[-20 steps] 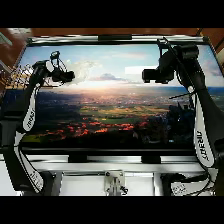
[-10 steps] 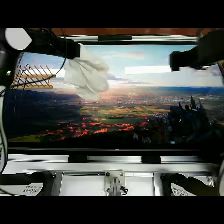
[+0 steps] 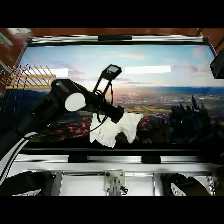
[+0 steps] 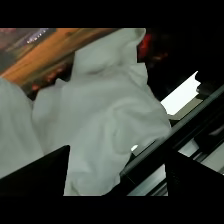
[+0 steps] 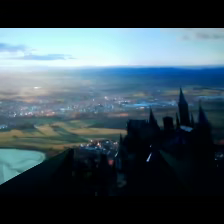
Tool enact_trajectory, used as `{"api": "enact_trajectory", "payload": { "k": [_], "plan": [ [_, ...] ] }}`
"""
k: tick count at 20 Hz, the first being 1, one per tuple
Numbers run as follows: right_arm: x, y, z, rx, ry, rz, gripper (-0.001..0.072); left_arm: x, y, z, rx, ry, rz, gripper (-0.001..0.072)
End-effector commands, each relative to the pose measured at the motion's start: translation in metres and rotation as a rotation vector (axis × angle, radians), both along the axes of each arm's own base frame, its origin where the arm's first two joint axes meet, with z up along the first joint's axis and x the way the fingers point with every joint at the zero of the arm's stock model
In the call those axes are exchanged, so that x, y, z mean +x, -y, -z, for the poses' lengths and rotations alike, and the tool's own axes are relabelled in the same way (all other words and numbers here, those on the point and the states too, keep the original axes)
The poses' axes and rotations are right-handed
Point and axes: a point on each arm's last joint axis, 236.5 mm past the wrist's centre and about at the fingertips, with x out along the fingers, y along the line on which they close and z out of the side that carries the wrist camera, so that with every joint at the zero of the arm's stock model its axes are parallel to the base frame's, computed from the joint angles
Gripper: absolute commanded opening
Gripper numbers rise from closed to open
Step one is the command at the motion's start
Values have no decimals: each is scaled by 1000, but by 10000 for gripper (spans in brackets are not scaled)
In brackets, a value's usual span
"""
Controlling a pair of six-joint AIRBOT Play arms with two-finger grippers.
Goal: Fold the shirts.
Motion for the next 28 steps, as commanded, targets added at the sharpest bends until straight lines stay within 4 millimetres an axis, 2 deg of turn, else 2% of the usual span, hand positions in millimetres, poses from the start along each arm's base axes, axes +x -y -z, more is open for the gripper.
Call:
{"api": "enact_trajectory", "payload": {
  "k": [1,3,4,6,8,10,12,15,20,23,27,28],
  "plan": [
    [-11,-3,33,-30,-129,-39,613,-14,-44,19,177,-71,-2,720],
    [-15,-1,78,-65,-271,-58,614,1,-113,7,297,-80,-91,720],
    [-17,-5,104,-46,-338,-77,614,6,-139,-1,303,-89,-150,720],
    [-18,-22,160,100,-453,-117,613,7,-178,-4,272,-118,-252,720],
    [-16,-40,199,301,-495,-130,614,-10,-199,22,242,-207,-307,720],
    [-9,-46,223,444,-486,-99,614,-33,-198,68,197,-323,-328,720],
    [-9,-45,245,473,-505,-75,614,-50,-180,112,121,-415,-346,720],
    [-20,-51,272,501,-616,-81,614,-51,-164,157,38,-447,-416,720],
    [-18,-62,300,565,-727,-88,614,-29,-152,187,-18,-438,-471,720],
    [-17,-68,318,608,-795,-78,614,-27,-144,202,-36,-472,-483,720],
    [-24,-71,335,627,-882,-77,614,-21,-135,211,-70,-483,-489,709],
    [-24,-71,336,628,-886,-84,614,-22,-135,213,-68,-490,-492,611]
  ]
}}
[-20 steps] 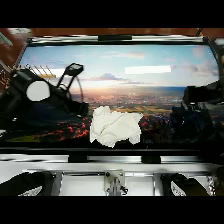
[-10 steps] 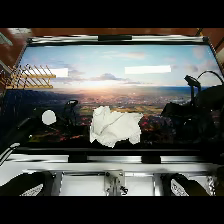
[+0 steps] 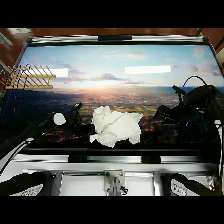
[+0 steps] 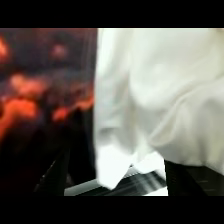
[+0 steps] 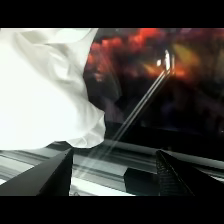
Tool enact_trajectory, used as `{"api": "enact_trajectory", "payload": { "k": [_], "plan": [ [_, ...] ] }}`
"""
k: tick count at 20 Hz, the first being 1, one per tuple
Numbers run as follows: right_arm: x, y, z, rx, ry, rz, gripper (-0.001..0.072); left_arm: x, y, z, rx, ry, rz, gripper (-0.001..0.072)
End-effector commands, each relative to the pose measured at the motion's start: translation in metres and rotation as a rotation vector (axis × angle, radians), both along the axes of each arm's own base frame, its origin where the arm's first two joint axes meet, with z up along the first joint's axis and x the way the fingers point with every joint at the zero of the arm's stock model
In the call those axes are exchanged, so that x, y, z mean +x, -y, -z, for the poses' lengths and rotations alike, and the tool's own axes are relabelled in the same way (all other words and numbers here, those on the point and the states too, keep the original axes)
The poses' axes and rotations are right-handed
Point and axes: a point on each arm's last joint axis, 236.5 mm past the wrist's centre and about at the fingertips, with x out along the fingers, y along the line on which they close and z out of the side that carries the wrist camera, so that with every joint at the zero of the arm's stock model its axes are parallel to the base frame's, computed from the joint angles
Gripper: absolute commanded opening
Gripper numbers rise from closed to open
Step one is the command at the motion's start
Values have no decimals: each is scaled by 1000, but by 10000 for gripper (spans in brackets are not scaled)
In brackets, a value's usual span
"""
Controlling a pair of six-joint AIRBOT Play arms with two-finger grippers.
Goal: Fold the shirts.
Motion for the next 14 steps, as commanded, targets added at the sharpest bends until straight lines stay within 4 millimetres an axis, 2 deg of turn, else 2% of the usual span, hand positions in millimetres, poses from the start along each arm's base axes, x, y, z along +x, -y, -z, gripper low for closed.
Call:
{"api": "enact_trajectory", "payload": {
  "k": [1,2,3,4,6,8,12,14],
  "plan": [
    [-5,-6,10,34,-50,-16,614,3,3,11,-9,-7,-14,503],
    [-8,-11,12,40,-53,-38,615,3,3,12,-8,-8,-13,419],
    [-15,-18,16,44,-66,-73,615,3,3,11,-9,-2,-2,299],
    [-23,-27,20,46,-76,-119,625,2,4,10,-8,2,17,141],
    [-39,-49,31,46,-80,-226,632,1,6,4,-14,17,77,35],
    [-46,-64,39,38,-60,-295,632,4,10,-7,-24,46,118,35],
    [-27,-81,55,9,22,-287,632,10,13,-26,-46,99,119,34],
    [-25,-88,67,4,5,-281,631,12,13,-32,-52,115,119,35]
  ]
}}
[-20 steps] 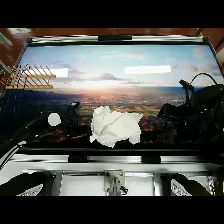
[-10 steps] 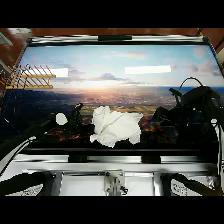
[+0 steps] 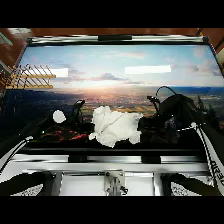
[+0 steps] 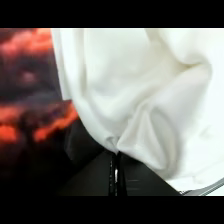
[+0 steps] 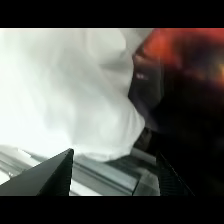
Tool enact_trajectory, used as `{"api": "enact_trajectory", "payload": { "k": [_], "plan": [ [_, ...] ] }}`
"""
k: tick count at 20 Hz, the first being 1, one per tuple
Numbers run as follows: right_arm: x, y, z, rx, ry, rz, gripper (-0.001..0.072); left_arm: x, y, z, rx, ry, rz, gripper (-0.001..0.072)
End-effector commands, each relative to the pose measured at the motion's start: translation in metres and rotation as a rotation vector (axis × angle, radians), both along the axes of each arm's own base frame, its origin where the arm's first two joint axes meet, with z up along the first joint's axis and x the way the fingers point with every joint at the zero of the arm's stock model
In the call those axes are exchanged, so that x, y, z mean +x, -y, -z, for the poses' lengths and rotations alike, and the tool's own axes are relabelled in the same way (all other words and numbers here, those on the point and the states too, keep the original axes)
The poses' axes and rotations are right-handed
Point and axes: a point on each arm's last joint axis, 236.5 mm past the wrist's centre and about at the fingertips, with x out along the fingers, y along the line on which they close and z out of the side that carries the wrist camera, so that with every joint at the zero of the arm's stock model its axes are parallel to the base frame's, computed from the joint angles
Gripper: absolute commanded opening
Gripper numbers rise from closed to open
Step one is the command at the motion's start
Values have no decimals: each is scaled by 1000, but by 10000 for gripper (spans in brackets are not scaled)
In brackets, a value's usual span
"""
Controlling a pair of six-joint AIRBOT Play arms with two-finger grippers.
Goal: Fold the shirts.
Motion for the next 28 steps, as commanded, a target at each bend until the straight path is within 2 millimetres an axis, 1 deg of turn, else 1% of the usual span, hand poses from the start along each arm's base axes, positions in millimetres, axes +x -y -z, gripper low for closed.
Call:
{"api": "enact_trajectory", "payload": {
  "k": [1,2,3,4,5,7,8,9,10,11,12,13,14,15,16,17,18,19,20,21,22,23,24,25,26,27,28],
  "plan": [
    [4,-17,21,-13,5,-13,630,4,2,-14,-18,39,10,35],
    [0,-19,27,-20,-6,-42,611,6,3,-19,-22,54,17,35],
    [-3,-20,30,-27,-5,-71,438,10,5,-25,-29,80,31,35],
    [-3,-20,30,-32,-1,-80,226,17,6,-36,-37,117,43,35],
    [-3,-21,27,-29,-5,-86,50,26,7,-48,-49,151,37,35],
    [6,-19,9,-32,34,-119,56,50,4,-83,-78,233,12,35],
    [17,-15,-7,-50,91,-137,57,63,0,-106,-87,281,15,35],
    [33,-11,-30,-70,176,-151,56,75,-4,-131,-91,335,34,35],
    [52,-5,-61,-99,285,-164,56,84,-8,-160,-97,389,54,35],
    [70,0,-97,-125,409,-178,56,92,-12,-196,-109,455,71,35],
    [88,5,-144,-145,565,-198,56,99,-16,-235,-122,538,83,35],
    [103,9,-194,-163,727,-199,56,106,-21,-285,-139,652,81,35],
    [115,14,-256,-176,912,-170,56,108,-26,-337,-157,774,73,35],
    [119,18,-315,-174,1086,-128,56,105,-32,-395,-180,909,57,34],
    [115,21,-379,-156,1266,-79,56,96,-40,-448,-202,1035,38,35],
    [104,25,-433,-129,1418,-30,56,80,-49,-502,-225,1166,17,34],
    [88,30,-483,-93,1555,30,56,62,-58,-548,-243,1281,-1,34],
    [71,34,-518,-59,1649,78,56,40,-68,-587,-256,1387,-20,34],
    [55,39,-544,-32,1717,113,56,20,-77,-615,-262,1465,-35,34],
    [42,42,-559,-11,1753,137,56,3,-87,-635,-260,1530,-57,34],
    [31,44,-566,7,1767,158,56,-9,-95,-645,-255,1568,-81,34],
    [24,46,-568,19,1764,166,56,-17,-103,-649,-245,1581,-108,34],
    [19,43,-565,35,1745,161,56,-22,-111,-649,-230,1581,-136,34],
    [17,42,-558,37,1716,149,56,-23,-116,-646,-217,1573,-160,34],
    [17,39,-547,34,1670,128,56,-21,-119,-640,-200,1557,-171,34],
    [18,35,-531,27,1608,103,56,-16,-120,-630,-179,1528,-170,34],
    [20,32,-510,21,1520,84,56,-8,-121,-615,-148,1486,-160,35]
  ]
}}
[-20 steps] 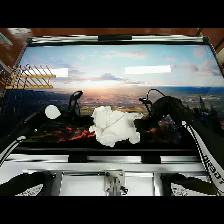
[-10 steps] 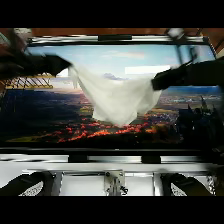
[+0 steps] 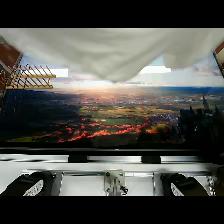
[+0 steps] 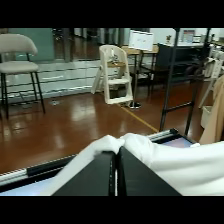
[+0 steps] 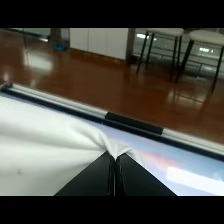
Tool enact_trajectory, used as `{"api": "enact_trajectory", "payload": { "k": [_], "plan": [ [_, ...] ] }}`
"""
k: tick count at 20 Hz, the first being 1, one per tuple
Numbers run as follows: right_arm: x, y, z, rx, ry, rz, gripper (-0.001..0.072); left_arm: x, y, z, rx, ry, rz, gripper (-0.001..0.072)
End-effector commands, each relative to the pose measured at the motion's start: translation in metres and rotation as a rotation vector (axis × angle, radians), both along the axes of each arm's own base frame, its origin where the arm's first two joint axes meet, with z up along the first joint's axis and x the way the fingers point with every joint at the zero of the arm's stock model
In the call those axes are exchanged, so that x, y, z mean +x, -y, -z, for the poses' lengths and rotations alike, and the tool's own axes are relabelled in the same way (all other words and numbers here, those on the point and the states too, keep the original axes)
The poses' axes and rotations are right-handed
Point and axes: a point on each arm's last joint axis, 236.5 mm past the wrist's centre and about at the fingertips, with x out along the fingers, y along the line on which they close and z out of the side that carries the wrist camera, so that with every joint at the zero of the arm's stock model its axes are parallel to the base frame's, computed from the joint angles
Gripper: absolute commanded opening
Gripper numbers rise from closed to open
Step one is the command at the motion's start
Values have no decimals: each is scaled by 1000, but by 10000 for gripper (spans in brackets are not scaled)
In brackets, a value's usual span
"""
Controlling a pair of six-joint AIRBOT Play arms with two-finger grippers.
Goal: Fold the shirts.
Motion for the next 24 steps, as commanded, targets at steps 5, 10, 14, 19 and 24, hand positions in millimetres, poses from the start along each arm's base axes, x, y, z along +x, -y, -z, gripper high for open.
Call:
{"api": "enact_trajectory", "payload": {
  "k": [5,10,14,19,24],
  "plan": [
    [-20,-43,164,-61,-704,-183,56,57,-10,111,53,-364,-71,35],
    [40,-46,220,-32,-695,-115,56,116,1,167,-3,-517,-57,35],
    [110,-36,121,144,-225,-14,56,150,19,86,-404,-310,74,34],
    [97,-36,90,143,-190,-32,56,133,23,79,-292,-277,112,35],
    [7,-86,301,17,-988,-228,56,136,-16,280,124,-844,-93,34]
  ]
}}
